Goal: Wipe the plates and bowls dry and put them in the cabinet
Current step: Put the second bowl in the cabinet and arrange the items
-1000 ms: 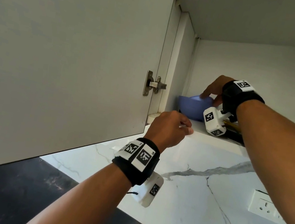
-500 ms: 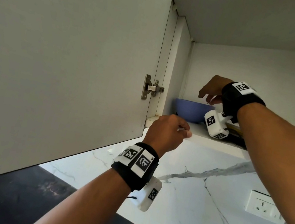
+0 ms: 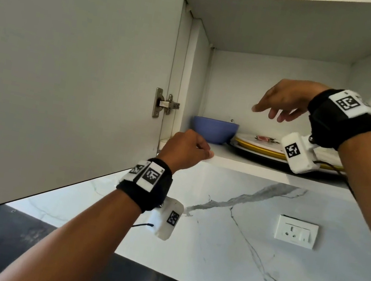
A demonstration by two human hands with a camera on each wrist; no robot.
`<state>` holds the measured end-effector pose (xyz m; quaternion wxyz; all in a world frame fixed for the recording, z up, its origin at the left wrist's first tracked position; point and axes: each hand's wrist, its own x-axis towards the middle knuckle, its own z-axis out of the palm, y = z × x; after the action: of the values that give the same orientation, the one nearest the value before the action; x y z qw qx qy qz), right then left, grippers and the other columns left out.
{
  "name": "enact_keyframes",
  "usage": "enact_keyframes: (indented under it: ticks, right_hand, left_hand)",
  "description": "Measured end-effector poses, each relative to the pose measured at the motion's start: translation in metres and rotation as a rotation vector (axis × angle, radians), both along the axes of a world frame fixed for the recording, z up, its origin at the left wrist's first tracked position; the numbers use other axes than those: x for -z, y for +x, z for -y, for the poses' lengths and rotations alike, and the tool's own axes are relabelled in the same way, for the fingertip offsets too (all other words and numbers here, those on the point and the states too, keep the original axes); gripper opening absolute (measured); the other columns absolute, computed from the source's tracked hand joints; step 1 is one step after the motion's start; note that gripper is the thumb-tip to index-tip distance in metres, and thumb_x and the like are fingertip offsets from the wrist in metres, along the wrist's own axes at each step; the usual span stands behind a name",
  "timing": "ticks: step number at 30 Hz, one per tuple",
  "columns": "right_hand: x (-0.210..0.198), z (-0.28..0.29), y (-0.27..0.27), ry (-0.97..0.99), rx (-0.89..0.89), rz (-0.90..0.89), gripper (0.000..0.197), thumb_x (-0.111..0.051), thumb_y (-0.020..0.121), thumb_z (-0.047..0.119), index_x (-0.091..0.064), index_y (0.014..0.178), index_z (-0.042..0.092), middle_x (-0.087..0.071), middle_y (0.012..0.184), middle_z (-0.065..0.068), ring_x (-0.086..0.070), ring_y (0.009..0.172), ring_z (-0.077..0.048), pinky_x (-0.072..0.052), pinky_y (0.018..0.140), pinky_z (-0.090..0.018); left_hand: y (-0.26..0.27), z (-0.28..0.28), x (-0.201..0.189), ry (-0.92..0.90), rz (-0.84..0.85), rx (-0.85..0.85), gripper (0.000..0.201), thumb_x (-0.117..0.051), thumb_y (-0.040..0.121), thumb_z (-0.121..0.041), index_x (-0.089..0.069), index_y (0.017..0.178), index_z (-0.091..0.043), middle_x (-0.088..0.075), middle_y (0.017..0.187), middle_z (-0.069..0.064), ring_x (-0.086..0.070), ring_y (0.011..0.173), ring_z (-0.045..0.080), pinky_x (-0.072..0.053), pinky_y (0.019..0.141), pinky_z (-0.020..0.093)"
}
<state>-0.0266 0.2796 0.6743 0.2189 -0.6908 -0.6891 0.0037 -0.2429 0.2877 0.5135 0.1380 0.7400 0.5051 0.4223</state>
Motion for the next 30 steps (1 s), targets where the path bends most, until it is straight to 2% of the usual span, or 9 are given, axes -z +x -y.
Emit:
enact_keyframes:
  ticks: [5,7,10,13,20,23,25,27,30]
  right_hand:
    - [0.025,0.034,0.02,-0.167,-0.001,0.178,0.055,-0.078,0.083,0.048,-0.064,0.129,0.021,-0.068,0.102,-0.001,-0.065,0.095,-0.019,-0.056,0.079,-0.035]
    - [0.037,0.039,0.028,-0.195,0.031,0.232,0.06,-0.082,0.079,0.046,-0.063,0.131,0.023,-0.067,0.102,0.002,-0.064,0.097,-0.018,-0.056,0.089,-0.037]
    - [0.054,0.043,0.037,-0.183,0.078,0.36,0.066,-0.085,0.075,0.049,-0.062,0.133,0.028,-0.066,0.111,0.006,-0.061,0.107,-0.021,-0.049,0.097,-0.037]
    - [0.067,0.046,0.047,-0.106,0.085,0.474,0.069,-0.083,0.073,0.057,-0.06,0.134,0.033,-0.064,0.124,0.006,-0.06,0.11,-0.023,-0.048,0.1,-0.042]
    - [0.085,0.069,0.043,0.121,0.042,0.727,0.047,-0.07,0.08,0.048,-0.066,0.122,0.026,-0.064,0.1,0.002,-0.059,0.088,-0.024,-0.05,0.074,-0.033]
    - [0.087,0.073,0.04,0.161,0.051,0.763,0.047,-0.069,0.079,0.051,-0.068,0.117,0.024,-0.066,0.097,0.0,-0.06,0.086,-0.025,-0.047,0.071,-0.031]
    - [0.088,0.076,0.036,0.196,0.056,0.773,0.043,-0.068,0.08,0.051,-0.068,0.113,0.023,-0.06,0.085,0.002,-0.058,0.081,-0.025,-0.044,0.068,-0.031]
    - [0.089,0.079,0.033,0.236,0.058,0.769,0.039,-0.067,0.082,0.05,-0.068,0.11,0.021,-0.05,0.074,0.004,-0.055,0.075,-0.024,-0.041,0.066,-0.031]
    - [0.092,0.082,0.031,0.291,0.065,0.742,0.038,-0.066,0.084,0.048,-0.068,0.112,0.021,-0.056,0.079,0.002,-0.056,0.074,-0.023,-0.04,0.064,-0.031]
  left_hand:
    - [0.015,0.006,-0.03,-0.132,0.154,0.163,0.026,-0.074,0.096,-0.029,-0.068,0.091,-0.004,-0.065,0.092,0.01,-0.058,0.087,0.02,-0.043,0.084,0.032]
    - [0.027,0.007,-0.045,-0.227,0.201,0.193,0.025,-0.071,0.099,-0.032,-0.065,0.105,-0.008,-0.067,0.102,0.01,-0.06,0.095,0.021,-0.047,0.086,0.033]
    - [0.046,0.003,-0.059,-0.372,0.269,0.189,0.049,-0.072,0.098,-0.038,-0.055,0.135,-0.01,-0.065,0.108,0.013,-0.064,0.108,0.026,-0.055,0.097,0.036]
    - [0.063,-0.006,-0.062,-0.405,0.273,0.161,0.051,-0.07,0.099,-0.034,-0.055,0.14,-0.007,-0.063,0.108,0.014,-0.063,0.105,0.028,-0.057,0.101,0.038]
    - [0.081,-0.022,-0.058,-0.491,0.493,0.157,0.034,-0.069,0.101,-0.02,-0.056,0.132,-0.014,-0.055,0.121,0.011,-0.056,0.109,0.024,-0.053,0.105,0.036]
    - [0.089,-0.026,-0.06,-0.596,0.592,0.225,0.035,-0.071,0.097,-0.015,-0.06,0.13,-0.01,-0.065,0.127,0.01,-0.065,0.104,0.023,-0.06,0.086,0.038]
    - [0.096,-0.033,-0.061,-0.639,0.595,0.227,0.048,-0.078,0.089,-0.009,-0.059,0.134,-0.007,-0.067,0.13,0.015,-0.069,0.109,0.031,-0.064,0.074,0.043]
    - [0.102,-0.043,-0.062,-0.649,0.587,0.219,0.051,-0.08,0.083,-0.001,-0.06,0.13,-0.003,-0.064,0.131,0.021,-0.069,0.111,0.04,-0.065,0.076,0.048]
    - [0.107,-0.036,-0.068,-0.607,0.614,0.221,0.028,-0.073,0.082,0.005,-0.064,0.109,0.005,-0.063,0.123,0.026,-0.069,0.108,0.044,-0.062,0.089,0.053]
